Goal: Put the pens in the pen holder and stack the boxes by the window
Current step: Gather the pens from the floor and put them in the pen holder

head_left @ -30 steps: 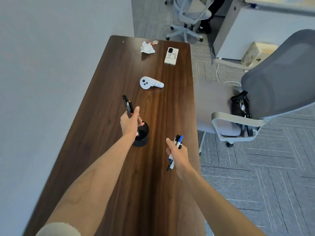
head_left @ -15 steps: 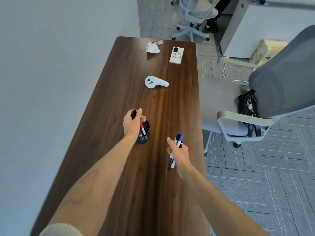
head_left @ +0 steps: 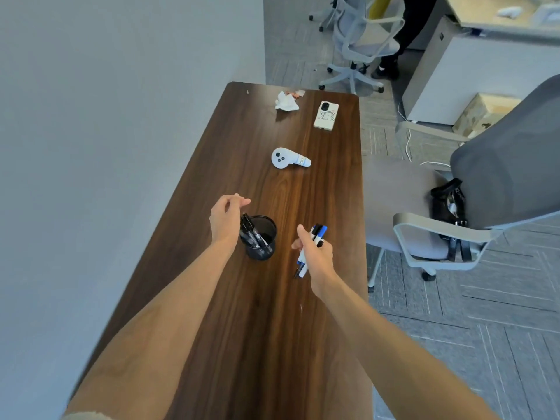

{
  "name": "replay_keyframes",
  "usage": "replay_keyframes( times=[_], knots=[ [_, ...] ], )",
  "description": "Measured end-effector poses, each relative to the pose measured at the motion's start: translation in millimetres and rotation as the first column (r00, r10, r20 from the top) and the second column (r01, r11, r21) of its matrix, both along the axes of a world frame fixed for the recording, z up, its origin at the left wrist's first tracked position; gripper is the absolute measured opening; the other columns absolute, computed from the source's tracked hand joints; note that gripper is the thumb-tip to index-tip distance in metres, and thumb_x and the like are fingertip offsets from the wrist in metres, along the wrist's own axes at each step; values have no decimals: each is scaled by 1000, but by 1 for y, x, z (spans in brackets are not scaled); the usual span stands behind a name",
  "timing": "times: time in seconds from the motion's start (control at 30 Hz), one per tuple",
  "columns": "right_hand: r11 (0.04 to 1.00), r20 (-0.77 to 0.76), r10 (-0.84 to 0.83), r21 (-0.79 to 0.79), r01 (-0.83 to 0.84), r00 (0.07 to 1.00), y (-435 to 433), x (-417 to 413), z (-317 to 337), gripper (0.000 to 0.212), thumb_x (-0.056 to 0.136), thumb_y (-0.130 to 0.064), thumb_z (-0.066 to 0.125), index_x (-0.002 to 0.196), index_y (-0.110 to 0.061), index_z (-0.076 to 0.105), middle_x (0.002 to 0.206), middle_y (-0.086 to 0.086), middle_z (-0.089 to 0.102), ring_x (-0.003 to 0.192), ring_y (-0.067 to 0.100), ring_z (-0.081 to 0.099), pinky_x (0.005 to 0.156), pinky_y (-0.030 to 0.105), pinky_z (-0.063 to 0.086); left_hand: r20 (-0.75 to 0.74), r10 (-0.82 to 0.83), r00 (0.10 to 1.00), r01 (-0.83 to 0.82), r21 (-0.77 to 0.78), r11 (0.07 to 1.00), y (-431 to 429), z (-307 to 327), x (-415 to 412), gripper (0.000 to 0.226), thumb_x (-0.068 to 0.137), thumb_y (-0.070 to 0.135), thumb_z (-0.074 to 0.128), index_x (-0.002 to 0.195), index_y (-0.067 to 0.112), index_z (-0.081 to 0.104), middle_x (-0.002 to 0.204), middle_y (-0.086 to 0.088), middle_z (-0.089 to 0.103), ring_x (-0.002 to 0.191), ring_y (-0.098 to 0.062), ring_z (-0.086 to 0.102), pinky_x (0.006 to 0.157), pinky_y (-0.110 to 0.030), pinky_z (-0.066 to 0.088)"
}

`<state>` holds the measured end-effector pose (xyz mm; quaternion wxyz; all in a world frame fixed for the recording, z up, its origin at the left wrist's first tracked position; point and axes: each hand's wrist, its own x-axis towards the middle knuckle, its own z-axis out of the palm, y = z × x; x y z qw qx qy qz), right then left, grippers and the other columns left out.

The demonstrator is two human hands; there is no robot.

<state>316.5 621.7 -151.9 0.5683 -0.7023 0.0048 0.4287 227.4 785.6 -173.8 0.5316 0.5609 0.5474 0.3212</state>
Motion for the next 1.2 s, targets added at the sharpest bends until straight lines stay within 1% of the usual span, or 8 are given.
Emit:
replay_keyframes(
  times=[0.07, 0.23, 0.4, 0.5, 0.63, 0.8, 1.0, 1.2],
  knots=[
    [1000, 21, -19, 22, 19, 1000, 18, 1, 9, 36, 98, -42, 58, 95, -7, 65, 86, -4, 61, 80, 9, 57, 90, 35, 39, 55, 33, 998, -32, -20, 999, 4, 2, -12, 16, 96, 25, 56, 100, 15, 68, 81, 25, 71, 96, -4, 63, 103, -33, 46],
    [995, 66, -77, 70, 73, 995, 64, -2, 19, 34, 98, -43, 57, 81, -14, 63, 84, -6, 63, 80, 8, 57, 89, 32, 38, 147, 80, 986, -64, -113, 992, 1, 5, -37, 15, 96, 19, 50, 89, 21, 63, 105, -3, 73, 104, -13, 66, 102, -38, 48],
    [999, 186, -23, 41, 16, 982, 89, -7, 9, 34, 93, -40, 66, 106, -8, 67, 90, -3, 69, 75, 5, 61, 74, 20, 42, 98, 37, 994, -25, -126, 992, 2, -1, -54, 19, 100, 18, 46, 93, 22, 63, 102, 2, 74, 102, -11, 66, 100, -37, 50],
    [1000, 242, 1, 16, -5, 970, 99, -8, 4, 30, 93, -36, 67, 95, -7, 68, 80, -3, 66, 68, 6, 60, 59, 16, 38, 87, 11, 996, -2, -112, 994, 5, -1, -62, 19, 99, 19, 45, 93, 23, 63, 102, 3, 74, 104, -13, 66, 100, -38, 50],
    [1000, 285, 17, -16, -13, 958, 111, -12, -3, 25, 91, -35, 69, 77, -18, 58, 74, -3, 62, 67, 9, 60, 61, 19, 41, 84, 15, 996, -5, -128, 992, 10, -4, -70, 18, 99, 20, 46, 96, 20, 63, 102, 2, 74, 105, -14, 66, 100, -40, 50],
    [987, 357, 151, -104, -121, 922, 115, -18, -17, 27, 89, -37, 72, 73, -21, 58, 72, -4, 61, 69, 9, 59, 67, 24, 43, 44, 20, 999, -14, -131, 991, 12, -8, -80, 17, 99, 19, 46, 96, 19, 63, 103, 2, 73, 102, -12, 65, 97, -41, 52],
    [964, 398, 228, -222, -148, 888, 112, -14, -30, 10, 92, -23, 68, 96, -13, 67, 80, -3, 62, 66, 9, 56, 58, 21, 44, 36, 51, 998, -47, -101, 994, 12, -7, -86, 19, 98, 15, 47, 94, 20, 64, 104, -2, 72, 100, -14, 66, 96, -39, 53],
    [949, 416, 285, -247, -194, 864, 113, -7, -30, 19, 91, -14, 70, 110, -13, 68, 99, 0, 66, 78, 11, 63, 65, 22, 51, 24, 50, 998, -47, -99, 994, 11, -6, -89, 19, 98, 16, 48, 90, 23, 64, 103, -1, 71, 98, -14, 66, 93, -36, 55]
  ],
)
